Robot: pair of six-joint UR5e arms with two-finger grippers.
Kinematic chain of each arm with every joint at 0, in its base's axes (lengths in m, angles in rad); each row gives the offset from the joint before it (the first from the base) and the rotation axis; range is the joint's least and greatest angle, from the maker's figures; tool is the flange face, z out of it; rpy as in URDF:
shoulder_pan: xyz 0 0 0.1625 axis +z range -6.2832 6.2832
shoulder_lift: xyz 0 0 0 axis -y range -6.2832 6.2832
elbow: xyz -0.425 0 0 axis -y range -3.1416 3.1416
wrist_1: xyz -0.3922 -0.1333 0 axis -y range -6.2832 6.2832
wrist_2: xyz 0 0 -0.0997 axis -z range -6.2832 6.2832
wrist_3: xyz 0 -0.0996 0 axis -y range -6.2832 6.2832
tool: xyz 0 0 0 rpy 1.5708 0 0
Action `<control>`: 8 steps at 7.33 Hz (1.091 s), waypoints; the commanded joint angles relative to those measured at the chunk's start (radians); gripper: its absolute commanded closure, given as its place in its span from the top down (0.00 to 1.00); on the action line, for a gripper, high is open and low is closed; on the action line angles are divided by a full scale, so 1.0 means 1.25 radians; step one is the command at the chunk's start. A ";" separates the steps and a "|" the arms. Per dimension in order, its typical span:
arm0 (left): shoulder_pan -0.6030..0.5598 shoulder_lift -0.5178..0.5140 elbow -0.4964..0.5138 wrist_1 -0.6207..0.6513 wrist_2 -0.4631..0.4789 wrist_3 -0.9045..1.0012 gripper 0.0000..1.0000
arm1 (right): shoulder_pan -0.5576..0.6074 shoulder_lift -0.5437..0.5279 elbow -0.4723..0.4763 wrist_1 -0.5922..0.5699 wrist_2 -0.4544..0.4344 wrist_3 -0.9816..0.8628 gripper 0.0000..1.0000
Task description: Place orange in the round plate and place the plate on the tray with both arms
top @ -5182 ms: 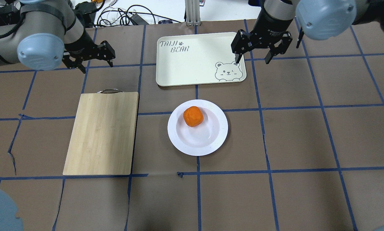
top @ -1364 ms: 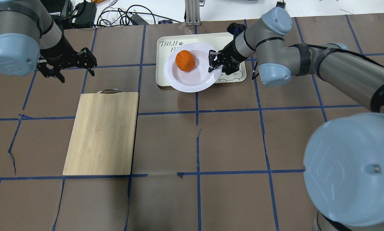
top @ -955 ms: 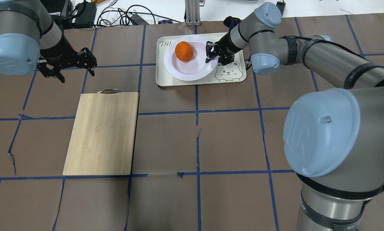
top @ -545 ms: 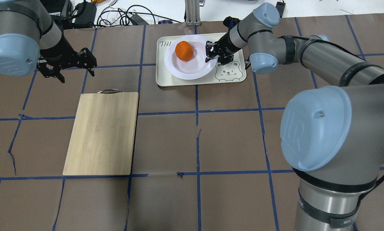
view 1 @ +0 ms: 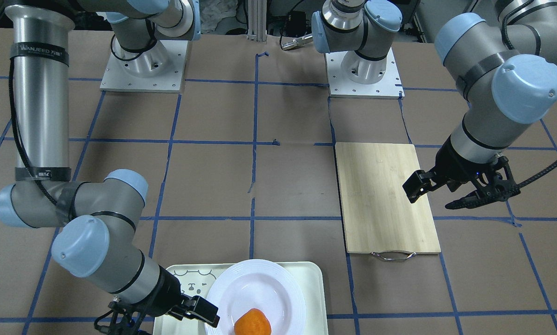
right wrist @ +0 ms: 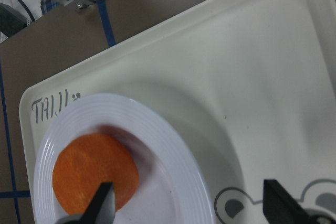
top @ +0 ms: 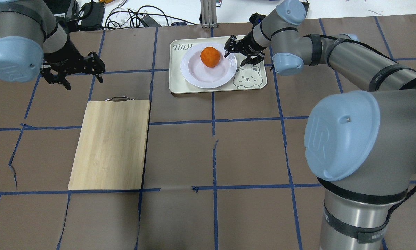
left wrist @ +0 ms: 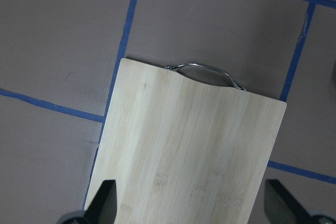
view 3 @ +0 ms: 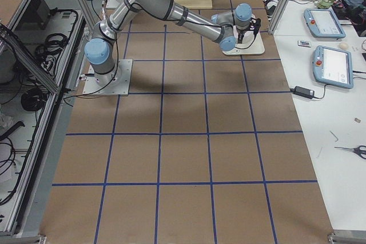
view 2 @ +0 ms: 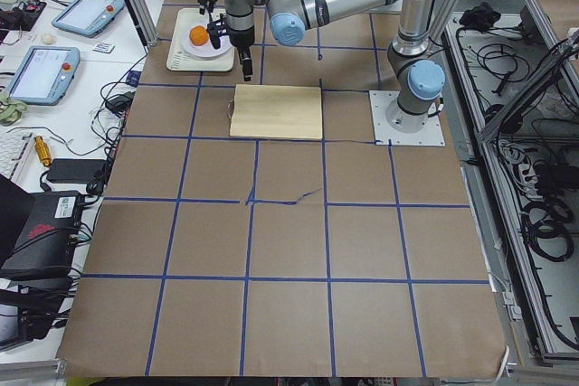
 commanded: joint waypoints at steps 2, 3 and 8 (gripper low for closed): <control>0.000 0.002 0.004 -0.001 -0.001 -0.002 1.00 | -0.022 -0.189 -0.044 0.378 -0.109 -0.156 1.00; 0.000 0.002 0.006 -0.001 -0.002 -0.007 1.00 | -0.024 -0.277 -0.037 0.485 -0.191 -0.256 1.00; -0.018 0.062 0.022 -0.002 -0.013 0.000 1.00 | -0.007 -0.521 0.045 0.720 -0.338 -0.331 1.00</control>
